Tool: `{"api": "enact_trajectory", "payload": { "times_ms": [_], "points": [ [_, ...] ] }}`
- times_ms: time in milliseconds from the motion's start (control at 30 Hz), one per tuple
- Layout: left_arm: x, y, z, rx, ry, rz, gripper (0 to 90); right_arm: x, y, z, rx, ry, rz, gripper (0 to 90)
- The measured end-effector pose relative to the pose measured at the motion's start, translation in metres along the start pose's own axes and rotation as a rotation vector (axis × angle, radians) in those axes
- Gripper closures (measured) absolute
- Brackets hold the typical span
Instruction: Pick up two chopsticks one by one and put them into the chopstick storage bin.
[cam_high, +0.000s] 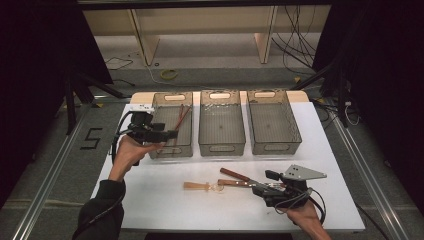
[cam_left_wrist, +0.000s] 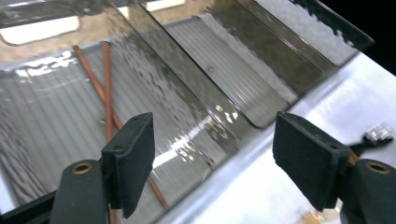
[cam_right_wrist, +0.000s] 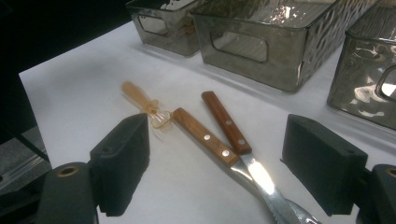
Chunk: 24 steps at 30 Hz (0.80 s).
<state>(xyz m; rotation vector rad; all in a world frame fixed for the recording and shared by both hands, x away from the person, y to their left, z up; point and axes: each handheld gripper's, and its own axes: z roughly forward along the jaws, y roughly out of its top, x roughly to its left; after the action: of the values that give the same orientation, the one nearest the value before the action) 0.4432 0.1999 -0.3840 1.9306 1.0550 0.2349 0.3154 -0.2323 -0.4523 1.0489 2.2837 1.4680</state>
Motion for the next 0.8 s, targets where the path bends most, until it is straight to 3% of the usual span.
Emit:
{"api": "enact_trajectory", "payload": {
  "times_ms": [367,800],
  "points": [
    [-0.014,-0.014,-0.002,0.048,-0.015,0.056,25.6,0.001,0.0,0.0,0.001,0.002,-0.005,24.0],
    [-0.033,-0.025,0.014,0.129,-0.054,0.131,22.8,0.001,0.0,0.0,0.0,0.003,-0.009,23.9]
  ]
}}
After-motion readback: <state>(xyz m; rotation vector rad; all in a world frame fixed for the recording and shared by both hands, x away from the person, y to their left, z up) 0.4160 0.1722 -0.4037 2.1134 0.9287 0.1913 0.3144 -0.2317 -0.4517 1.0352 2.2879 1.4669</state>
